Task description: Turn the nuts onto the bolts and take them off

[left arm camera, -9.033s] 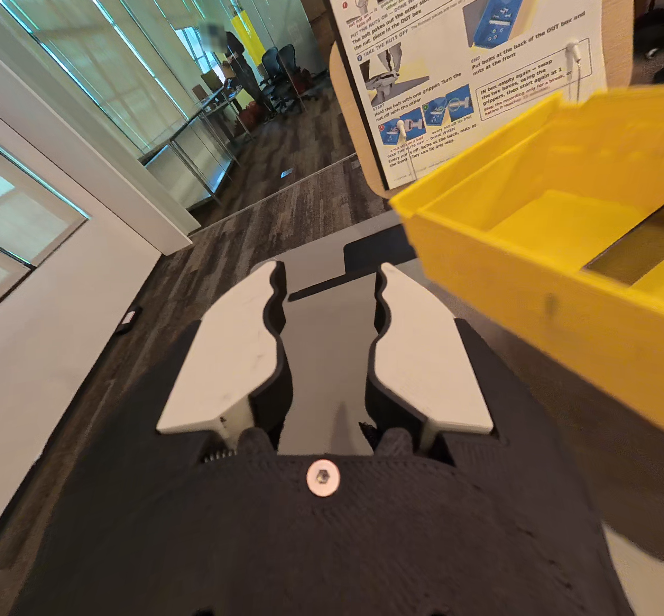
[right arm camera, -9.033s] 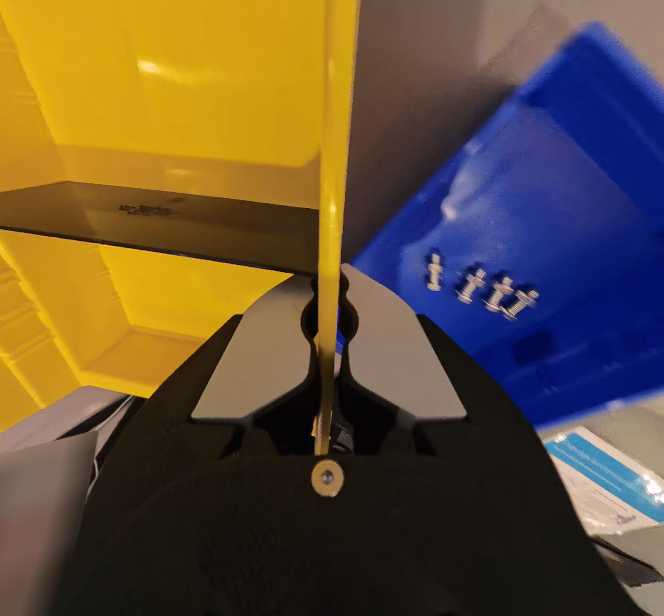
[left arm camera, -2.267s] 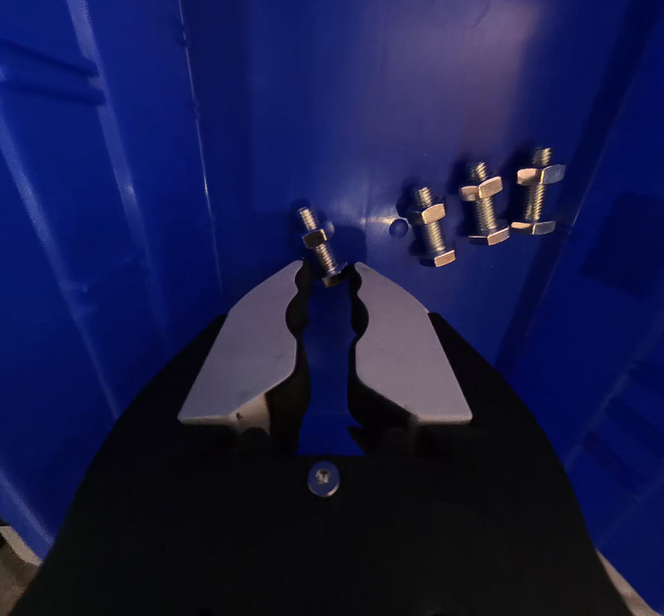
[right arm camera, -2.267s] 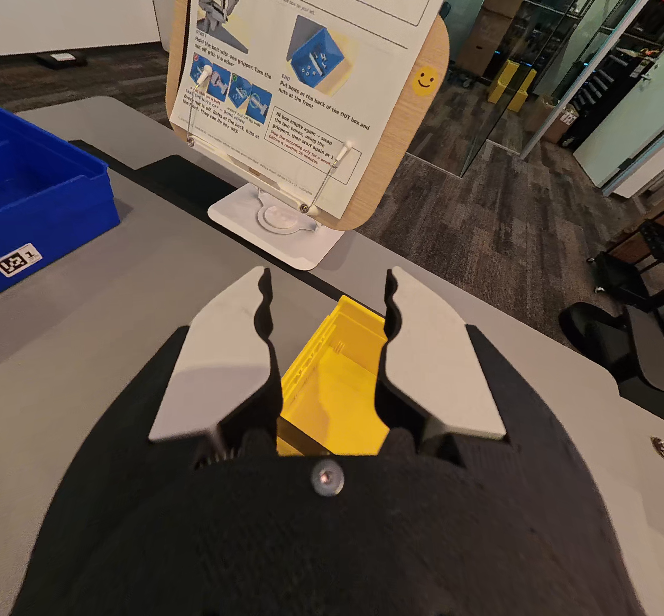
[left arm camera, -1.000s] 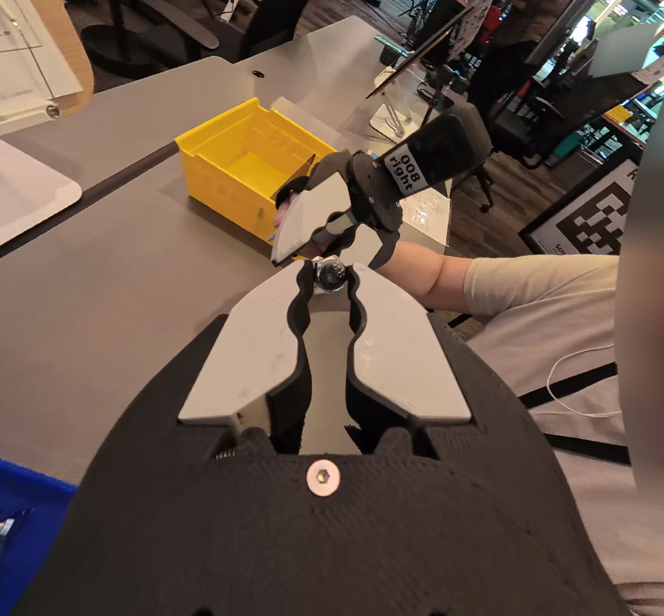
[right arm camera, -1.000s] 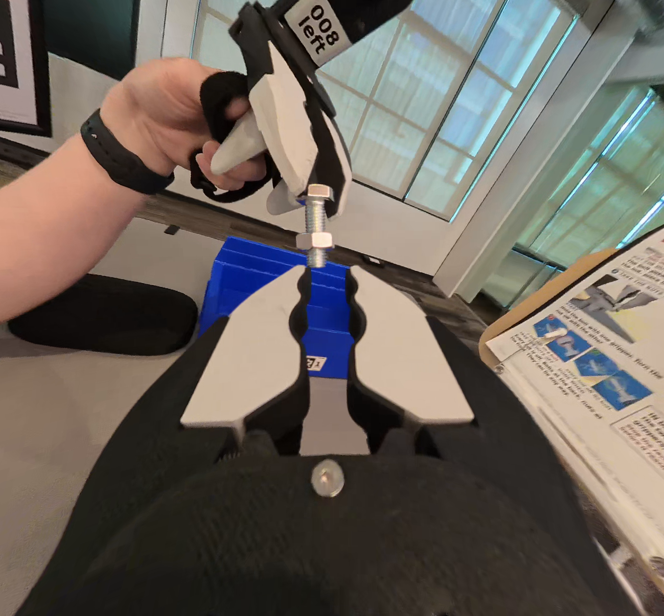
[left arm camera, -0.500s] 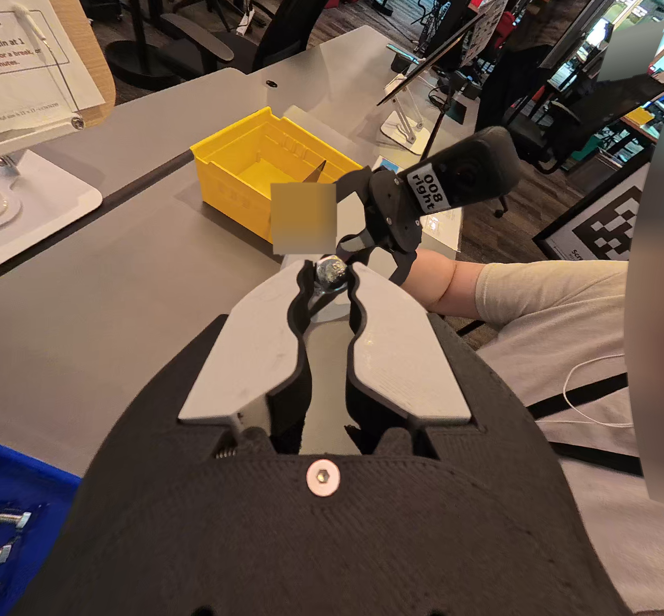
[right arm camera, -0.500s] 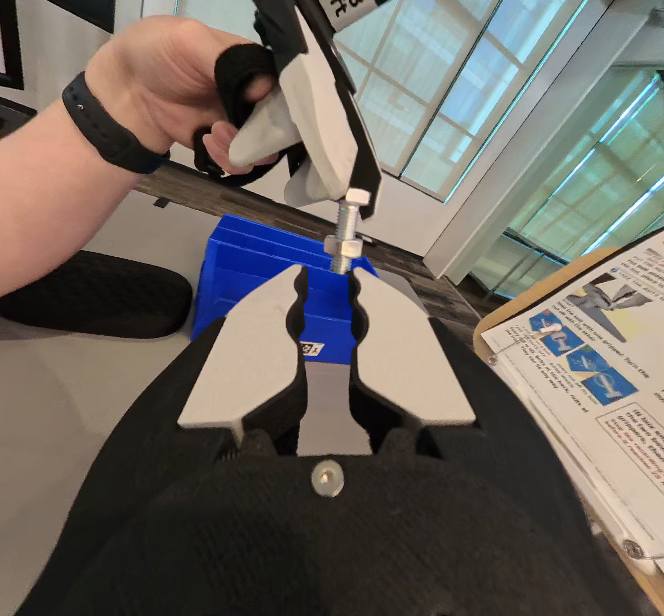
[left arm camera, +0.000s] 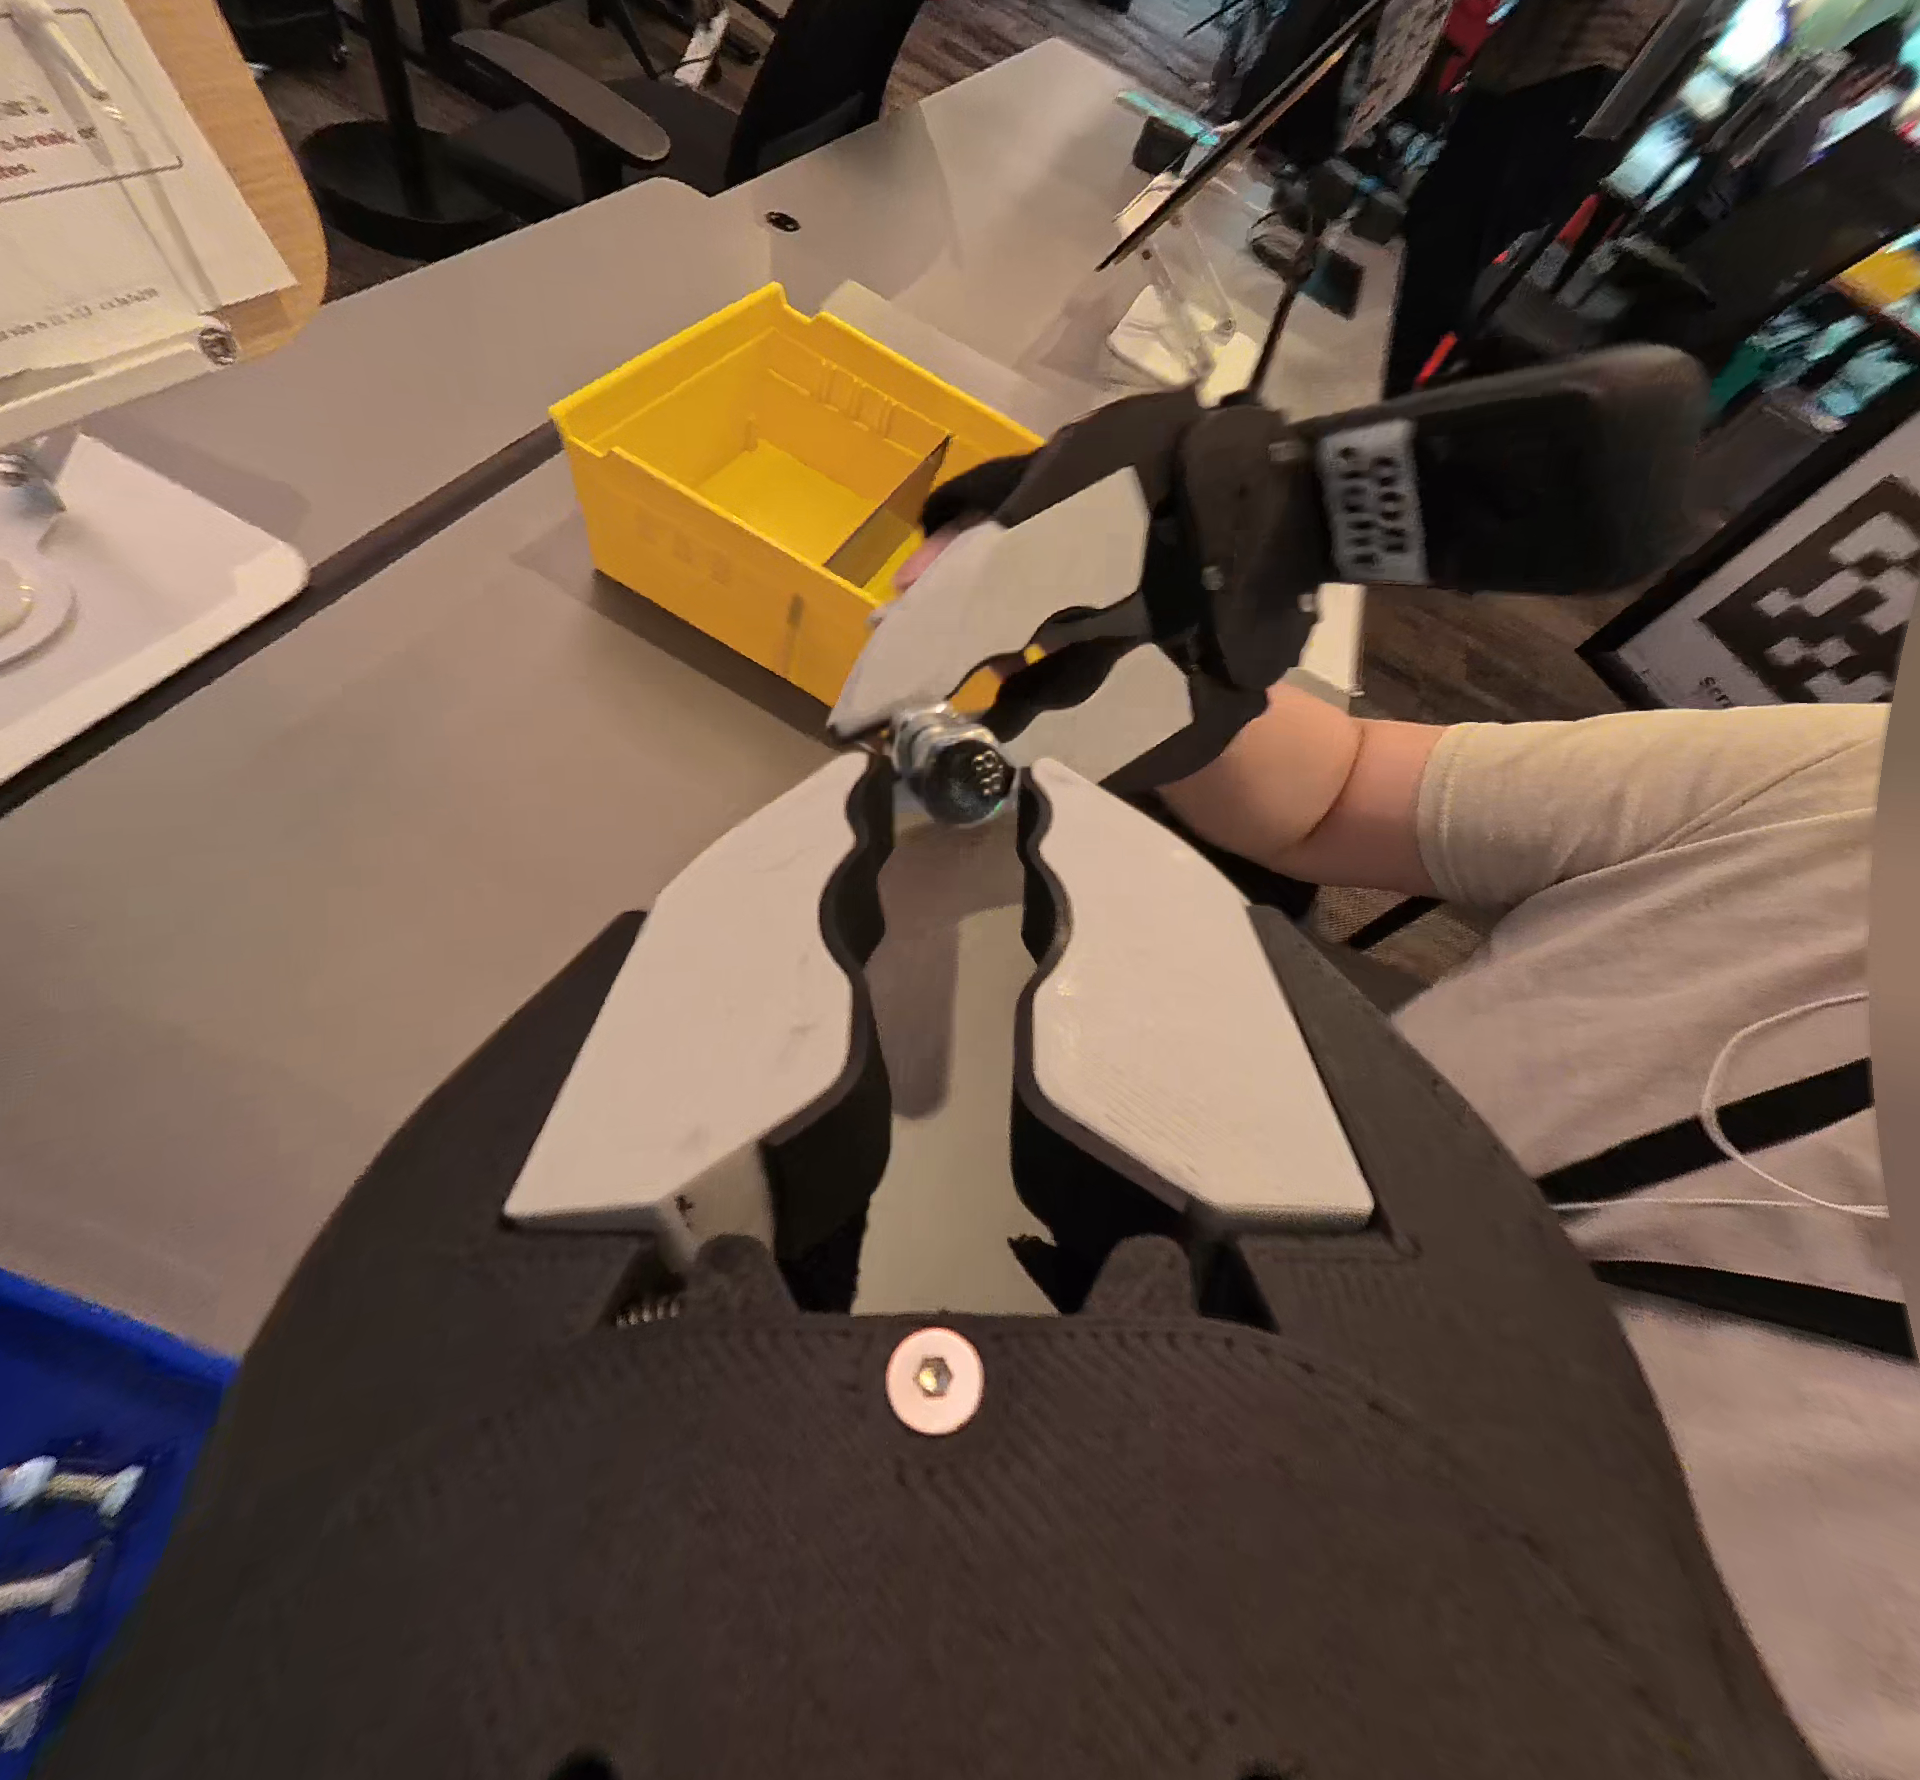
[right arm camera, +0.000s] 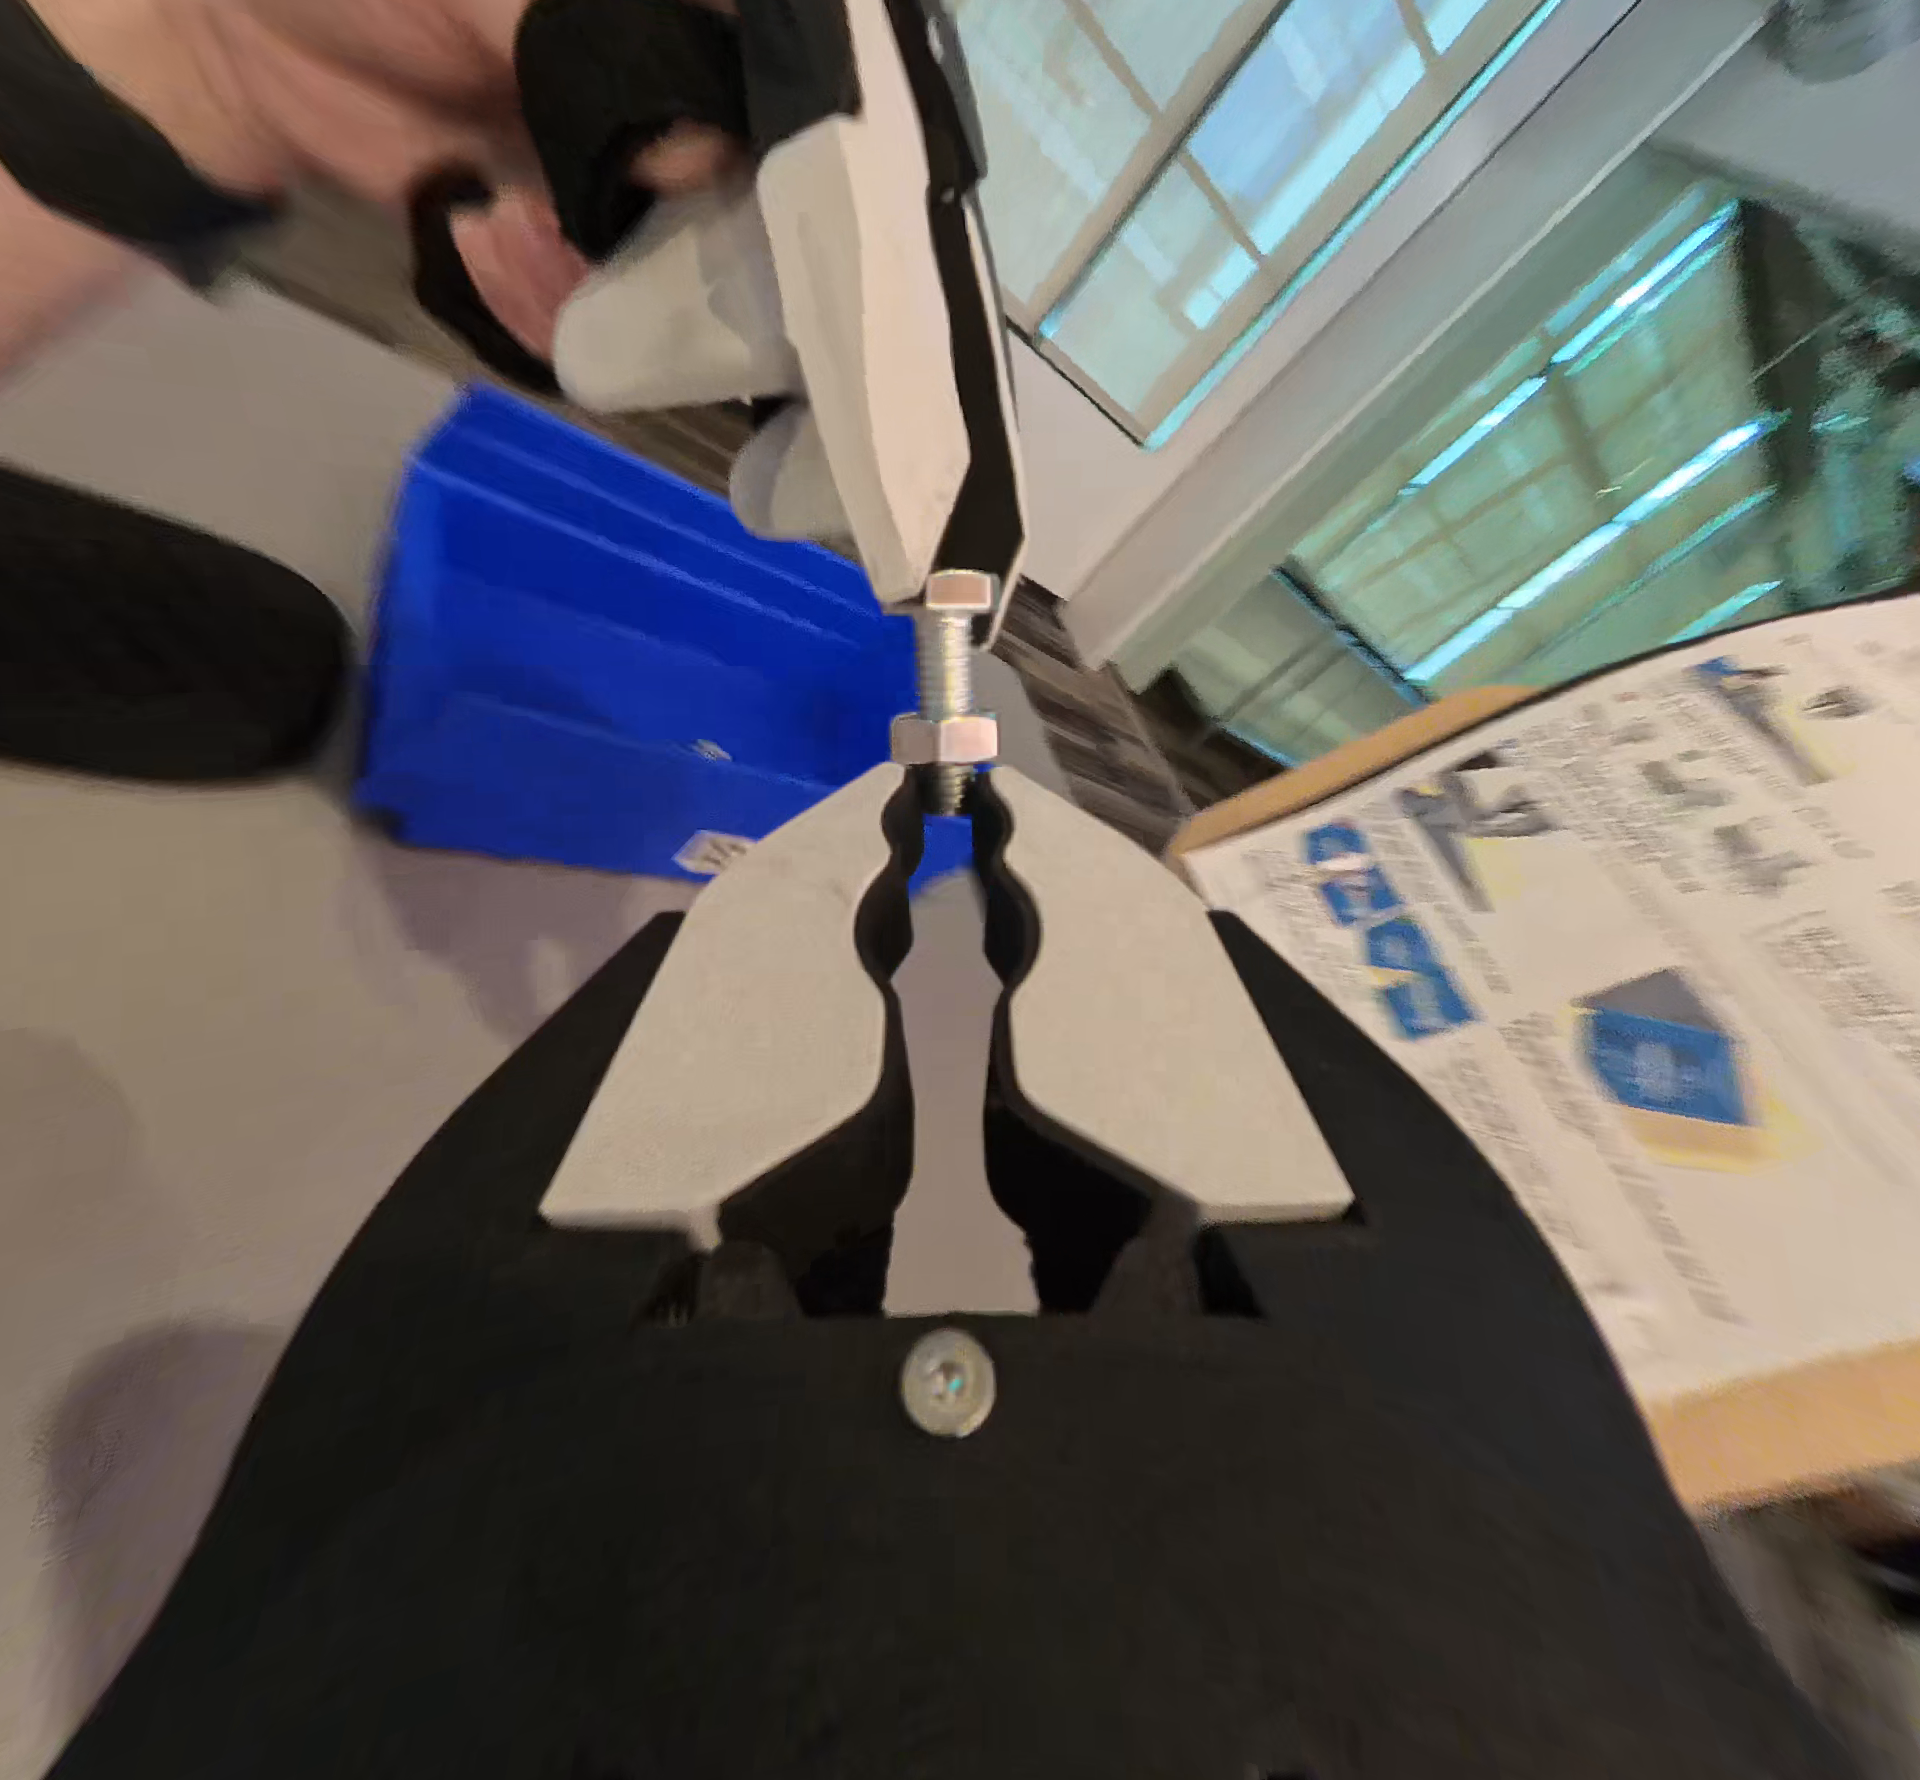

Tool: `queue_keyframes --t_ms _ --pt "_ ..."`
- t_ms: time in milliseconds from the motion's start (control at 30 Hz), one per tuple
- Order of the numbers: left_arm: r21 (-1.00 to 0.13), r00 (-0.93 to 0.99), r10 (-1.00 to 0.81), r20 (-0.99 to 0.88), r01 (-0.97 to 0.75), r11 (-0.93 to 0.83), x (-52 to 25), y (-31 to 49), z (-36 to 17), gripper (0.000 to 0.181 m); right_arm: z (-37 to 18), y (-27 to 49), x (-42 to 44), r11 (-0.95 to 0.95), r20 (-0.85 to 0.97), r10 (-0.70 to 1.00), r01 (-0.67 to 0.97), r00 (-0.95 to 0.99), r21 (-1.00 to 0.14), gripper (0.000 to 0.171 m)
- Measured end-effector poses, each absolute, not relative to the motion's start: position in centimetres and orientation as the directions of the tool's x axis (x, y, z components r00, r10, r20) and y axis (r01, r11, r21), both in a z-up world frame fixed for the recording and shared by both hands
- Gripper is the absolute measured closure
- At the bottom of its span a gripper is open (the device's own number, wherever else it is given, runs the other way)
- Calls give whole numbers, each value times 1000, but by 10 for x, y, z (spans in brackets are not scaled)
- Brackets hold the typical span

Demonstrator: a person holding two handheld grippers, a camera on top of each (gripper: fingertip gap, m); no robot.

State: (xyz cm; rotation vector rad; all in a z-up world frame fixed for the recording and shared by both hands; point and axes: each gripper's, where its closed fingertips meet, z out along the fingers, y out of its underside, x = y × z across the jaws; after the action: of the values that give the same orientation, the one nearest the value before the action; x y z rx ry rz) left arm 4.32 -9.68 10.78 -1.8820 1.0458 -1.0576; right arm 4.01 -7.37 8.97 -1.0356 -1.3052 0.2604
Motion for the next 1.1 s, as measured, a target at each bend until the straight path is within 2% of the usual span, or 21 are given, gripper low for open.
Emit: queue_keyframes --t_ms 67,133,200,300,400,467,567,767,900,1033,1100 --pt "-862 403 -887 226 -341 -375 39 -90 102 140 87 -70 47 642 818 514 516 258 -566 161" --pt "-830 425 -888 174 -422 -365 37 -91 93 133 83 -73 50 726 937 314 596 155 -343 161" --pt "-786 387 -899 205 -482 -387 41 -99 87 131 80 -75 49 761 983 161 624 87 -180 161" --pt "-679 304 -872 383 -547 -489 50 -116 82 139 74 -77 43 779 999 41 626 27 -49 160" --pt "-595 334 -863 379 -627 -503 47 -113 70 153 70 -80 40 785 998 -58 617 -16 56 160" --pt "-558 329 -850 411 -646 -520 44 -115 69 158 70 -84 38 797 995 -99 598 -19 91 161" --pt "-490 338 -797 501 -648 -583 42 -115 68 155 71 -86 36 793 987 -158 592 -31 146 161" --pt "-411 413 -793 449 -692 -593 37 -104 47 151 72 -82 37 772 980 -194 611 -36 176 161" --pt "-370 370 -776 510 -721 -587 42 -112 41 171 65 -80 36 771 976 -206 603 -69 206 161" --pt "-401 335 -785 521 -716 -571 44 -110 39 171 64 -78 38 771 971 -229 595 -72 226 161" --pt "-468 299 -794 530 -677 -568 49 -106 44 171 73 -73 43 751 967 -253 623 -37 220 160"
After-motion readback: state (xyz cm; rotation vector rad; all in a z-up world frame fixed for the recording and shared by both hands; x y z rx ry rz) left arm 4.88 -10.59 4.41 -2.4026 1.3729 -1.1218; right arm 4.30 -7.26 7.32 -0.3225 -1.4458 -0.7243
